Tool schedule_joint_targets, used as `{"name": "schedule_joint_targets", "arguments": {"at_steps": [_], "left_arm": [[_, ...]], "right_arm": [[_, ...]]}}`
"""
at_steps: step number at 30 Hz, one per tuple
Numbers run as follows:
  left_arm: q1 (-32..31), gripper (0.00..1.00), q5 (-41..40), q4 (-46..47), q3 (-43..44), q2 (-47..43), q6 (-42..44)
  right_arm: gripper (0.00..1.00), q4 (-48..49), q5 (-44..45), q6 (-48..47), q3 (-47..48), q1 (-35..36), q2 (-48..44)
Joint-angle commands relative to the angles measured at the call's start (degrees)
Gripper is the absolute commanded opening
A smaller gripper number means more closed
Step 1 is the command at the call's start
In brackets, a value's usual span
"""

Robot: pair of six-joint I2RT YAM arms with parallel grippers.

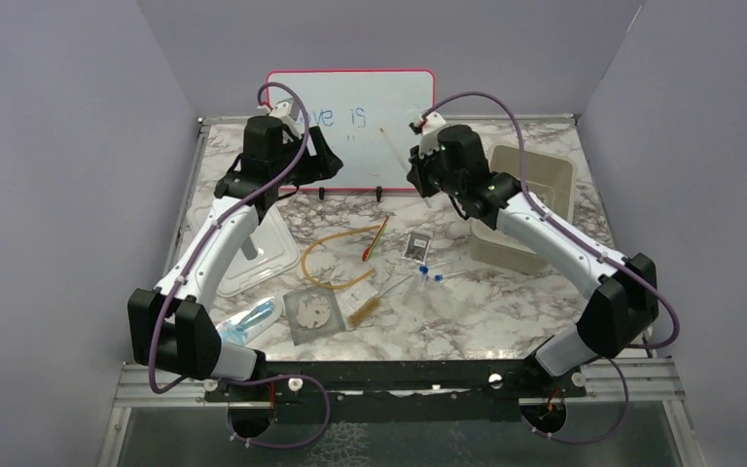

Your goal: Organize the chemistry lab equipment

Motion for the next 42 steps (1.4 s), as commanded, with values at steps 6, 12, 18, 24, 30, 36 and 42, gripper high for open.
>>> {"name": "schedule_joint_targets", "arguments": {"at_steps": [6,12,18,24,30,36,42], "left_arm": [[-0.04,0.77,1.96,1.84,-0.5,-0.2,0.45],[-0.04,0.77,3.06,2.24,1.03,1.65,0.38],[-0.04,0.77,4.24,3.34,2.14,3.61,-0.73],[-0.04,0.77,5.63,3.89,4.08,6.52,-1.5],[-0.04,0.77,6.28,3.8,7.29,10.26,-0.44],[-0.04,0.77,6.53,3.79,10.34,13.56,-0.72],[-0.04,0.77,6.46,3.81,11.05,15.62,-0.93]], "right_arm": [[0.01,-0.5,14.25,4.76,-0.04,-6.72,-9.03],[0.01,-4.92,19.28,11.29,-1.97,-16.52,-13.07],[0.02,-9.4,20.65,18.09,-7.81,-23.64,-15.25],[0.02,-6.43,12.9,19.56,-14.4,-33.13,-14.37],[0.01,-2.82,10.84,20.03,-18.24,-35.07,-9.67],[0.03,-0.68,11.32,17.9,-20.45,-35.11,-5.37],[0.04,0.54,14.31,15.94,-23.47,-35.07,-2.86]]}}
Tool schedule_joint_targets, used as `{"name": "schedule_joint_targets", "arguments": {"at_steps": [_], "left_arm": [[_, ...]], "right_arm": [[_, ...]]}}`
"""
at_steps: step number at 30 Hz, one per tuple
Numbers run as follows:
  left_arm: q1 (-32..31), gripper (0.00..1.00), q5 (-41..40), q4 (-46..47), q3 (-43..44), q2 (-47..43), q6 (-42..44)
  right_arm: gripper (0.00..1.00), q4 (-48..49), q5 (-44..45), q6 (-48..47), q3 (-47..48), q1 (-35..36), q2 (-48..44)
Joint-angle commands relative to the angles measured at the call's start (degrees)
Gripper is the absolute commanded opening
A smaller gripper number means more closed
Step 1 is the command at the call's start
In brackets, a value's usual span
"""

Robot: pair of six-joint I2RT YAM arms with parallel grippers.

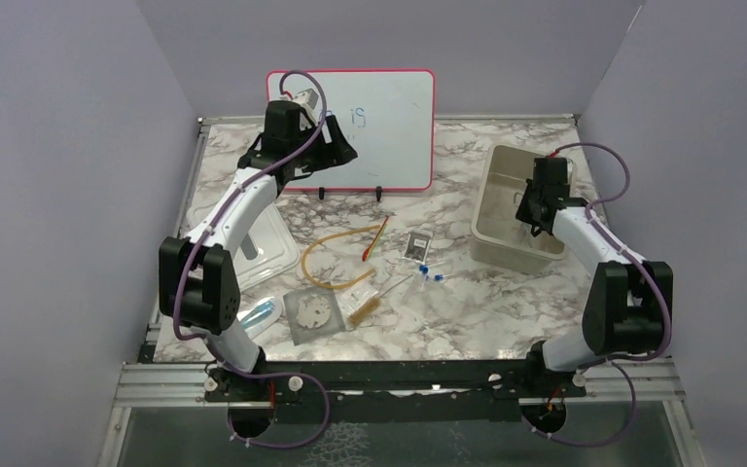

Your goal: Organize the chemistry lab equipment

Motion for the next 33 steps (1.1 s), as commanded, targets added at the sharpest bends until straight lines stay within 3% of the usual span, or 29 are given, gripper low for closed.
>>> {"name": "schedule_joint_targets", "arguments": {"at_steps": [1,11,12,15,17,23,33], "left_arm": [[-0.04,0.77,1.3,1.09,1.97,1.57,0.09],[-0.04,0.77,2.07,1.0,4.12,4.55,0.44],[-0.04,0.77,2.16,1.01,4.21,4.7,0.44],[-0.04,0.77,2.26,0.55,4.6,4.95,0.61],[-0.04,0.77,2.21,0.29,4.66,4.93,0.61],[-0.04,0.77,2.0,-0.2,4.03,4.13,0.54],[-0.2,0.78,2.28,-0.31,-0.59,0.75,-0.96]], "right_arm": [[0.04,2.75,3.06,-1.64,-1.89,0.03,2.38],[0.09,2.38,8.5,-2.59,-1.82,0.03,7.68],[0.15,1.68,8.64,-2.4,-1.36,0.03,7.73],[0.43,-3.06,8.32,0.76,2.5,0.01,6.45],[0.5,-4.93,6.21,0.92,5.19,0.03,4.91],[0.53,-9.06,2.39,-0.08,12.87,-0.01,1.19],[0.53,-8.55,-14.01,0.63,19.24,3.75,-2.65]]}}
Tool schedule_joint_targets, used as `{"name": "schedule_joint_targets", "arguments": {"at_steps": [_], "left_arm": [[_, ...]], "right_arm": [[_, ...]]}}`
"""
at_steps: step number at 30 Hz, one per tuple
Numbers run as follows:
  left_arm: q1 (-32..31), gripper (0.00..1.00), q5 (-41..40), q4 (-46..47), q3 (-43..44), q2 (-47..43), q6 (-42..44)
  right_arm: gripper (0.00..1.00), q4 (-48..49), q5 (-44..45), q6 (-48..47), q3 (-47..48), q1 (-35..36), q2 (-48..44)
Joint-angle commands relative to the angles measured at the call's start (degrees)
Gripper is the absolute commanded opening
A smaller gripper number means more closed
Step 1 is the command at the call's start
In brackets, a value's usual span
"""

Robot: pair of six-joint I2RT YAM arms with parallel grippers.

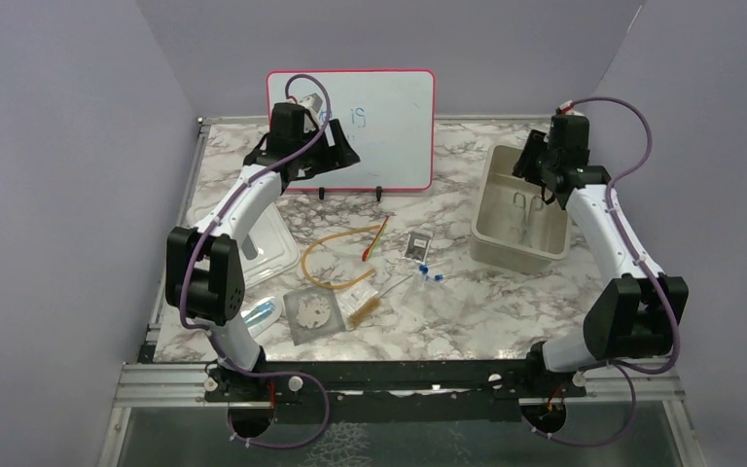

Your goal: Organize the chemistry lab equipment

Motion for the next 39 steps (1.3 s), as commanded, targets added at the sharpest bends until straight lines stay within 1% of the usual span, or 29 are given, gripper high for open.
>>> {"name": "schedule_joint_targets", "arguments": {"at_steps": [1,3,6,11,14,16,18,25,30,32,34,35,39], "left_arm": [[-0.28,0.79,1.03,0.26,-3.14,-4.04,-0.76],[-0.43,0.8,0.58,0.25,-4.63,-5.25,-0.92],[-0.72,0.82,0.08,0.26,-6.77,-6.98,-1.05],[-1.09,0.86,-1.97,0.34,-10.47,-10.06,-2.01],[-1.15,0.88,-2.57,0.33,-12.84,-11.51,-2.18],[-1.23,0.88,-2.38,0.33,-14.03,-12.2,-2.22],[-1.63,0.87,-1.67,0.39,-14.98,-12.6,-1.8],[-5.56,0.77,-0.99,0.42,-17.69,-11.65,0.25],[-10.13,0.64,-2.61,0.37,-17.37,-7.36,1.97],[-11.96,0.59,-3.7,-0.49,-16.02,-4.6,3.6],[-13.45,0.56,-5.77,-2.64,-14.16,-1.6,5.37],[-13.98,0.55,-6.98,-3.74,-13.17,-0.18,6.05],[-15.72,0.52,-11.51,-6.53,-11.3,3.76,8.41]], "right_arm": [[0.53,-1.26,-8.58,1.11,2.71,5.06,-1.57],[0.53,-1.86,-7.44,1.05,3.68,9.24,-0.8],[0.53,-2.63,-3.46,1.0,4.34,16.36,0.86],[0.54,-5.46,0.12,1.44,4.87,25.6,4.92],[0.54,-7.35,-0.06,2.39,4.69,29.84,8.12],[0.54,-7.77,-0.81,3.36,3.83,31.43,9.69],[0.54,-8.55,-1.47,5.26,3.14,32.3,11.24],[0.54,-8.52,-6.07,10.97,1.63,32.5,15.27],[0.5,-6.83,-9.38,13.94,1.74,32.44,17.16],[0.49,-6.24,-8.8,15.39,1.59,32.4,16.73],[0.48,-5.56,-7.54,16.16,1.08,32.41,15.84],[0.47,-5.29,-7.35,16.41,0.73,32.43,15.29],[0.47,-4.14,-2.08,16.76,-1.95,32.38,12.17]]}}
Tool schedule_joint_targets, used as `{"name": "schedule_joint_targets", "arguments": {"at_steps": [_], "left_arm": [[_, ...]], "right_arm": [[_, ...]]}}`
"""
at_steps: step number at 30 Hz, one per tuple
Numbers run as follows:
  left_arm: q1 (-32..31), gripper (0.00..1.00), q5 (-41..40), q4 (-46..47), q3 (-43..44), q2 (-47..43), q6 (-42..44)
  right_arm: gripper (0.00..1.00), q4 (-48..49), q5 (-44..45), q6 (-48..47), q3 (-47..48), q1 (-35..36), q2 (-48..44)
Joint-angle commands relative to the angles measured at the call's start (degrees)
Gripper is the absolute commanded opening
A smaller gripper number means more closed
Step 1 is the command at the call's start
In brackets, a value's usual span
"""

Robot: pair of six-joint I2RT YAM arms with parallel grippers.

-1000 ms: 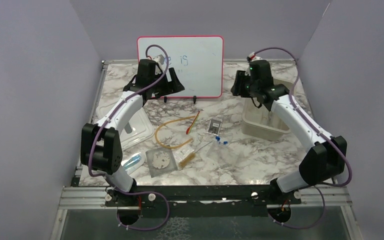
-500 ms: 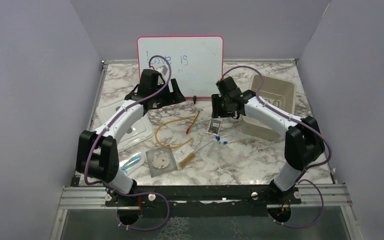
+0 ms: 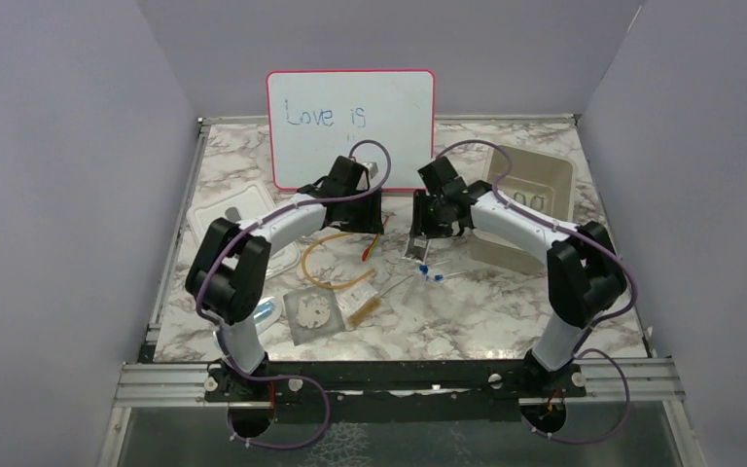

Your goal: Organize the chemistry lab equipment

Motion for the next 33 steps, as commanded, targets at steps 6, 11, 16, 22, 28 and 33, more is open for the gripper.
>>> {"name": "schedule_joint_targets", "arguments": {"at_steps": [6,11,16,22,28,33], "left_arm": [[-1.59,0.46,-5.65,-6.58,4.35,8.11,6.75],[-1.64,0.45,-5.24,-8.28,6.18,11.78,8.07],[-1.83,0.44,-4.81,-10.11,7.45,13.81,9.23],[-2.91,0.45,-3.33,-12.98,6.97,12.62,11.16],[-5.93,0.42,-9.02,-14.87,6.23,12.07,12.14],[-7.61,0.34,-14.24,-16.8,6.33,13.45,11.74]], "right_arm": [[0.46,4.62,6.51,1.95,-6.24,-0.12,-7.95],[0.45,3.96,6.74,1.45,-5.61,-0.12,-7.22],[0.45,4.25,6.97,1.0,-5.42,-0.12,-6.92],[0.45,4.65,7.28,0.58,-5.16,-0.12,-6.6],[0.44,4.94,6.88,0.77,-5.25,-0.08,-6.12],[0.43,4.81,9.14,1.57,-5.75,-0.1,-7.05]]}}
